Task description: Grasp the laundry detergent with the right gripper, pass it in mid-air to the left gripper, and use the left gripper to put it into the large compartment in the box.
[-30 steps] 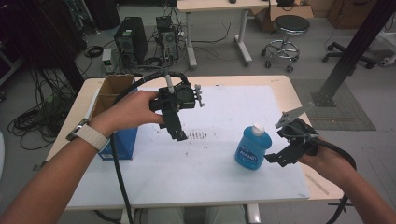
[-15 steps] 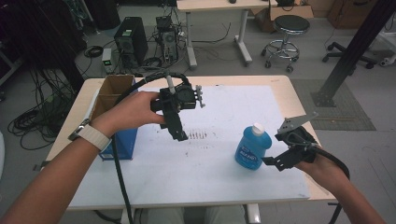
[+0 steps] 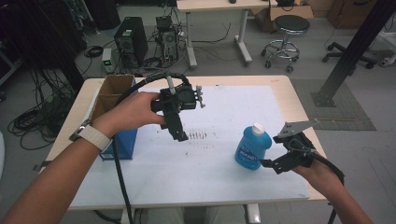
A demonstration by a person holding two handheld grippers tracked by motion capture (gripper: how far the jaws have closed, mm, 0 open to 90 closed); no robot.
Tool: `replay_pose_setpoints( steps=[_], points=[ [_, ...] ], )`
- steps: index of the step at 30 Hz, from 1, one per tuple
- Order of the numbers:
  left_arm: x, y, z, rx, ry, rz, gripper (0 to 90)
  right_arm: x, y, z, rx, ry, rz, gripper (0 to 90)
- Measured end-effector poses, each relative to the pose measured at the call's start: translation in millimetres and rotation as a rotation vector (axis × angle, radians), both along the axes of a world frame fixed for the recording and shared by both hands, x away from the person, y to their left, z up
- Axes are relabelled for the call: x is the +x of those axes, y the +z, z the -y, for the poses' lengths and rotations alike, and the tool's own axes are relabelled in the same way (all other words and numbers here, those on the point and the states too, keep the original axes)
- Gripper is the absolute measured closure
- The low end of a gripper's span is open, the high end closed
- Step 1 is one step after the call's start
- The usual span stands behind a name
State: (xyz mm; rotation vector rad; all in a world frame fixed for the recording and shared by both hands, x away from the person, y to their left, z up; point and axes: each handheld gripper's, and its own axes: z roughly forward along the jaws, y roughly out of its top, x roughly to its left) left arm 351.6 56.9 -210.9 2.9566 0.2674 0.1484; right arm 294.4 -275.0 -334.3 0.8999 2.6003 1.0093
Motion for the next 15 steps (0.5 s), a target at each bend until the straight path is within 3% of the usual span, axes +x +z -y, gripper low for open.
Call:
replay_pose_setpoints(
  steps=[15],
  points=[
    [-0.7, -3.7, 1.6, -0.001, -0.003, -0.009, 4.5, -2.0, -11.0, 1.8, 0.06, -0.018, 0.041, 2.7]
  ],
)
